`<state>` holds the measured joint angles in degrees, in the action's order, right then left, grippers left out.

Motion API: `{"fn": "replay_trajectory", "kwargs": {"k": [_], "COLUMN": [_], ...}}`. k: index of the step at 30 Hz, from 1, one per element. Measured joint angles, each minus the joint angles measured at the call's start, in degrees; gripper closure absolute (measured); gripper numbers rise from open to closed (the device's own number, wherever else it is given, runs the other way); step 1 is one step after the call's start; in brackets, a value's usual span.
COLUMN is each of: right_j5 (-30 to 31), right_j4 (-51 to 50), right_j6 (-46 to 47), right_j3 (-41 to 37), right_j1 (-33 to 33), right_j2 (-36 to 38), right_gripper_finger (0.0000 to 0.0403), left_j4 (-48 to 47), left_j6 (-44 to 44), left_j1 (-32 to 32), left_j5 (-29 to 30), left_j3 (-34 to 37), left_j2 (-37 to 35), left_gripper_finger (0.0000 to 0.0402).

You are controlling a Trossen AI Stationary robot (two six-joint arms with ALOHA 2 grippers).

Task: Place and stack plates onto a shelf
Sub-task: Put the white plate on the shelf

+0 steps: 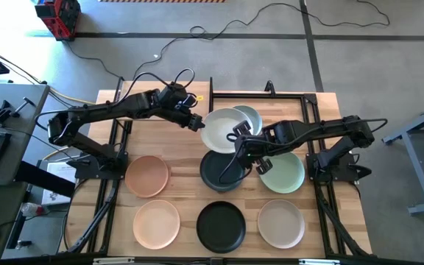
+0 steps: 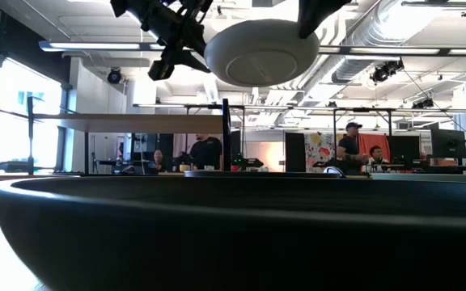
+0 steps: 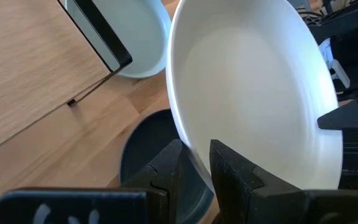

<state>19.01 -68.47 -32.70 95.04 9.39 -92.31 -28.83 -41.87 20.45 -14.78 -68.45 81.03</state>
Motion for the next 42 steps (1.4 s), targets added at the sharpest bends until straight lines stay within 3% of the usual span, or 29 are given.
{"fn": "replay_trajectory", "kwargs": {"k": [16,27,42], "right_j5": [0.81,0.65,2.19], "right_j4": [2.86,3.36,3.21], "right_j6": [-2.28,-2.72,-3.55], "right_j3": [-0.02,-0.02,-0.02], "right_j1": [0.03,0.07,0.07], "right_j2": [0.04,0.04,0.04], "right_gripper_finger": [0.0403,0.0402,0.0401], "left_j4": [-0.34,0.28,0.12], "left_j6": [0.55,0.85,1.44], "left_j1": [-0.70,-0.70,-0.59], "left_j5": [0.22,1.11,1.89], "left_j3": [0.02,0.02,0.02], "left_j2": [0.00,0.00,0.00], "left_gripper_finger": [0.0332,0.0393,0.0397]}}
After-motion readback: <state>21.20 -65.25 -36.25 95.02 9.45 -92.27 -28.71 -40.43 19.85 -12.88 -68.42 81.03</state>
